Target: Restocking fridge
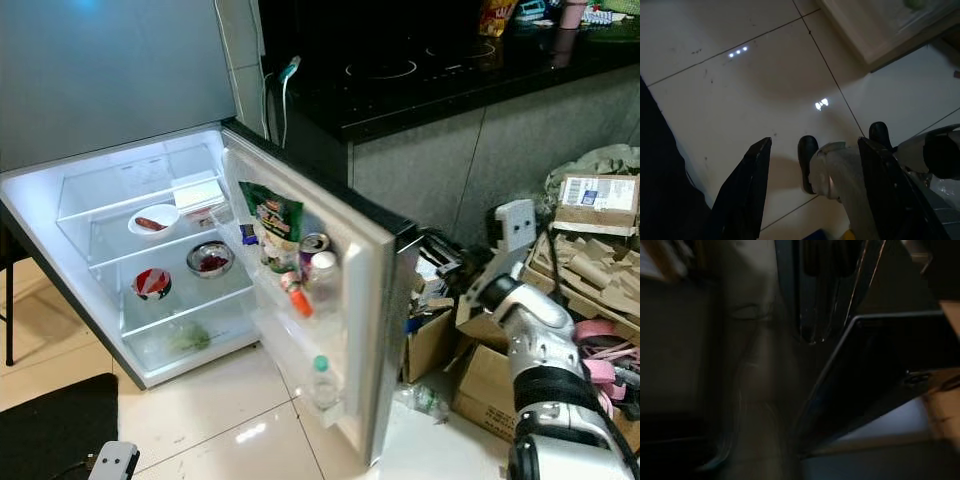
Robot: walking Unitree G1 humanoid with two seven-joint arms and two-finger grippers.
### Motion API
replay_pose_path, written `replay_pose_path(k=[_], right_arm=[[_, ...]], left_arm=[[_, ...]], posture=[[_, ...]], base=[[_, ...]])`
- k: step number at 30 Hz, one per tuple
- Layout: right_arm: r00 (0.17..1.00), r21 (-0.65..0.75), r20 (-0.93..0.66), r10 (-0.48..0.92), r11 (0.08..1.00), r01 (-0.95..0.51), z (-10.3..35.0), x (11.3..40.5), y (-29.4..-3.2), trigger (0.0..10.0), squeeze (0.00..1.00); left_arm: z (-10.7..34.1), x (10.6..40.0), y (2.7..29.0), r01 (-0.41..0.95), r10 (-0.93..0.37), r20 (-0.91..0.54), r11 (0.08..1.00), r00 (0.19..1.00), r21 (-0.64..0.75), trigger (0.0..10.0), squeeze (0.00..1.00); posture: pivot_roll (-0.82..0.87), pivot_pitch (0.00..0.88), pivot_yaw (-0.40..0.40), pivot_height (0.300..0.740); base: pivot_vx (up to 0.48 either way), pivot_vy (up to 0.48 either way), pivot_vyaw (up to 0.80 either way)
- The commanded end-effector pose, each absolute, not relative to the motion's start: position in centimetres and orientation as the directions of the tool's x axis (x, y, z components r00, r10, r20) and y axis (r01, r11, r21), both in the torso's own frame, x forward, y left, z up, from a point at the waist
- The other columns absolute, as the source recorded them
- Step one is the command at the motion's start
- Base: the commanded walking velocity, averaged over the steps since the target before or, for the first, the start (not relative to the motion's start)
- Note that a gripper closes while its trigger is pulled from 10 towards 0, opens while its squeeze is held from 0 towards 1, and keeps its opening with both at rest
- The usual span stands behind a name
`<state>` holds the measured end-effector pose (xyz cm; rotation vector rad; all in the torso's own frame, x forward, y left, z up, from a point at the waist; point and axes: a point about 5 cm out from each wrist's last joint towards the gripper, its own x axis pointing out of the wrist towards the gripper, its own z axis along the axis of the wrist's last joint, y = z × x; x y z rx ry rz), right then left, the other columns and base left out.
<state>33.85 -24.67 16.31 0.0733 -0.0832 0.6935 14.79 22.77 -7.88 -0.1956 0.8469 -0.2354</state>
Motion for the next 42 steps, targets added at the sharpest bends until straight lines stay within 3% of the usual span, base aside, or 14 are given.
replay_pose_path(k=[1, 2, 4, 5, 6, 8, 10, 16, 18, 20, 25, 26, 32, 42], right_arm=[[0.683, 0.05, 0.098, 0.724, 0.682, -0.73, 16.2, 33.6, -22.9, 10.0, 0.0], [0.683, 0.05, 0.098, 0.724, 0.682, -0.73, 16.2, 33.6, -22.9, 10.0, 0.0], [0.341, 0.144, 0.283, 0.897, 0.311, -0.939, 19.0, 29.8, -18.5, 10.0, 0.0], [0.341, 0.144, 0.283, 0.897, 0.311, -0.939, 19.0, 29.8, -18.5, 10.0, 0.0], [0.193, 0.155, 0.359, 0.913, 0.146, -0.977, 20.4, 28.0, -16.7, 10.0, 0.0], [0.102, 0.15, 0.382, 0.918, 0.047, -0.988, 21.0, 26.8, -15.5, 10.0, 0.0], [0.096, 0.149, 0.376, 0.922, 0.042, -0.988, 20.8, 26.6, -15.2, 10.0, 0.0], [0.325, 0.153, 0.206, 0.923, 0.298, -0.942, 16.5, 28.8, -16.2, 10.0, 0.0], [0.325, 0.153, 0.206, 0.923, 0.298, -0.942, 16.5, 28.8, -16.2, 10.0, 0.0], [0.501, 0.16, 0.121, 0.857, 0.481, -0.862, 14.8, 30.0, -17.0, 10.0, 0.0], [0.603, 0.175, 0.053, 0.796, 0.587, -0.791, 13.6, 30.6, -17.5, 10.0, 0.0], [0.745, 0.175, -0.123, 0.655, 0.753, -0.634, 9.8, 31.0, -18.6, 10.0, 0.0], [0.799, 0.155, -0.308, 0.516, 0.856, -0.493, 5.4, 30.2, -19.5, 10.0, 0.0], [0.735, 0.136, -0.592, 0.331, 0.94, -0.314, -2.1, 25.4, -21.0, 10.0, 0.0]], left_arm=[[-8.2, 14.5, 22.3, 0.124, -0.288, -0.725, 0.954, 0.626, -0.273, 10.0, 0.0], [-8.2, 14.5, 22.3, 0.124, -0.288, -0.725, 0.954, 0.626, -0.273, 10.0, 0.0], [-8.2, 14.6, 22.1, 0.123, -0.291, -0.722, 0.953, 0.628, -0.277, 10.0, 0.0], [-8.2, 14.6, 22.1, 0.123, -0.291, -0.722, 0.953, 0.628, -0.277, 10.0, 0.0], [-8.1, 14.7, 22.1, 0.123, -0.292, -0.72, 0.953, 0.63, -0.278, 10.0, 0.0], [-8.2, 14.7, 22.0, 0.122, -0.292, -0.72, 0.952, 0.629, -0.279, 10.0, 0.0], [-8.2, 14.8, 21.9, 0.123, -0.293, -0.721, 0.952, 0.628, -0.28, 10.0, 0.0], [-8.2, 15.2, 21.4, 0.126, -0.299, -0.719, 0.95, 0.627, -0.285, 10.0, 0.0], [-8.2, 15.2, 21.4, 0.126, -0.299, -0.719, 0.95, 0.627, -0.285, 10.0, 0.0], [-8.1, 15.4, 21.2, 0.128, -0.301, -0.717, 0.95, 0.629, -0.286, 10.0, 0.0], [-8.1, 15.5, 21.1, 0.129, -0.301, -0.716, 0.949, 0.63, -0.286, 10.0, 0.0], [-8.1, 15.7, 20.9, 0.122, -0.297, -0.716, 0.95, 0.632, -0.287, 10.0, 0.0], [-8.3, 15.5, 20.7, 0.107, -0.286, -0.729, 0.953, 0.622, -0.283, 10.0, 0.0], [-8.9, 14.6, 20.7, 0.06, -0.251, -0.763, 0.961, 0.596, -0.269, 10.0, 0.0]], posture=[[-0.01, 0.0, 0.064, 0.74], [-0.01, 0.0, 0.064, 0.74], [-0.01, 0.0, 0.061, 0.74], [-0.01, 0.0, 0.061, 0.74], [-0.01, 0.0, 0.062, 0.74], [-0.02, 0.0, 0.062, 0.74], [-0.02, 0.0, 0.065, 0.74], [-0.03, 0.0, 0.06, 0.74], [-0.03, 0.0, 0.06, 0.74], [-0.03, 0.0, 0.058, 0.74], [-0.03, 0.0, 0.054, 0.74], [-0.03, 0.0, 0.047, 0.74], [-0.02, 0.0, 0.043, 0.74], [-0.01, 0.0, 0.024, 0.74]], base=[[0.0, 0.0, 0.0], [0.0, 0.0, 0.0], [0.0, 0.0, 0.0], [0.0, 0.0, 0.0], [0.0, 0.0, 0.0], [0.0, 0.0, 0.0], [0.0, 0.0, 0.0], [0.0, 0.0, 0.0], [0.0, 0.0, 0.0], [0.0, 0.0, 0.0], [0.0, 0.0, 0.0], [0.0, 0.0, 0.0], [0.0, 0.0, 0.57], [0.0, 0.0, 0.71]])
